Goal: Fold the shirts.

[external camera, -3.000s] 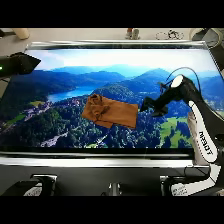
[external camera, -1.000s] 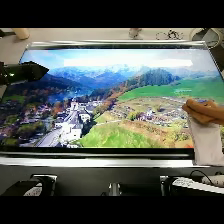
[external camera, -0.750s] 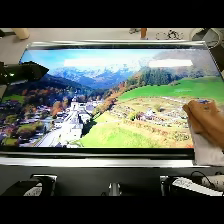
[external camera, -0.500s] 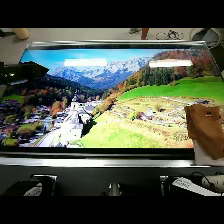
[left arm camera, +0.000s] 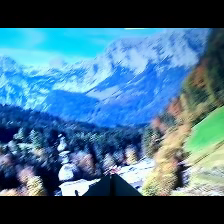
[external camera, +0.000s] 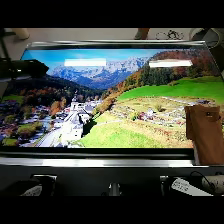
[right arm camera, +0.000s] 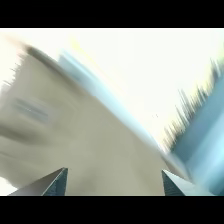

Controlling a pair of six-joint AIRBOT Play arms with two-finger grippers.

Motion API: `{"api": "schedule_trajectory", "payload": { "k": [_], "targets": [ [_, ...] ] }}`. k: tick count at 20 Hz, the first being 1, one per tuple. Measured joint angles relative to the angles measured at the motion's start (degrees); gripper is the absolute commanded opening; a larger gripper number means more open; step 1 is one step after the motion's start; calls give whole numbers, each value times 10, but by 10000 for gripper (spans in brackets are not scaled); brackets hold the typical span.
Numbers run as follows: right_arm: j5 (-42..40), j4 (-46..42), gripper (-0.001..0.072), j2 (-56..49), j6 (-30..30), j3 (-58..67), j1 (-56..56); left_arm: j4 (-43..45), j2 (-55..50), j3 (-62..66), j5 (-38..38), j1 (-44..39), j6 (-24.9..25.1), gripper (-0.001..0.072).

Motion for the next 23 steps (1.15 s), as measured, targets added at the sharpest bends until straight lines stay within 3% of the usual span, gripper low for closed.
{"api": "schedule_trajectory", "payload": {
  "k": [1,2,3,6,9,15,23],
  "targets": [
    [-25,-1,610,-1,-5,25,57,56,-27,14,-21,-15,-18,187],
    [-43,-9,626,-6,-8,45,123,111,-56,24,-48,-29,-38,500],
    [-49,-19,641,-16,-8,58,182,151,-84,30,-77,-40,-61,670],
    [9,-3,678,-76,13,80,309,191,-129,11,-147,-56,-107,664],
    [82,41,678,-132,39,87,365,188,-134,-25,-138,-63,-143,661],
    [153,66,678,-166,65,91,393,186,-138,-45,-94,-66,-172,661],
    [174,71,678,-171,71,91,398,186,-139,-48,-83,-66,-178,661]
  ]
}}
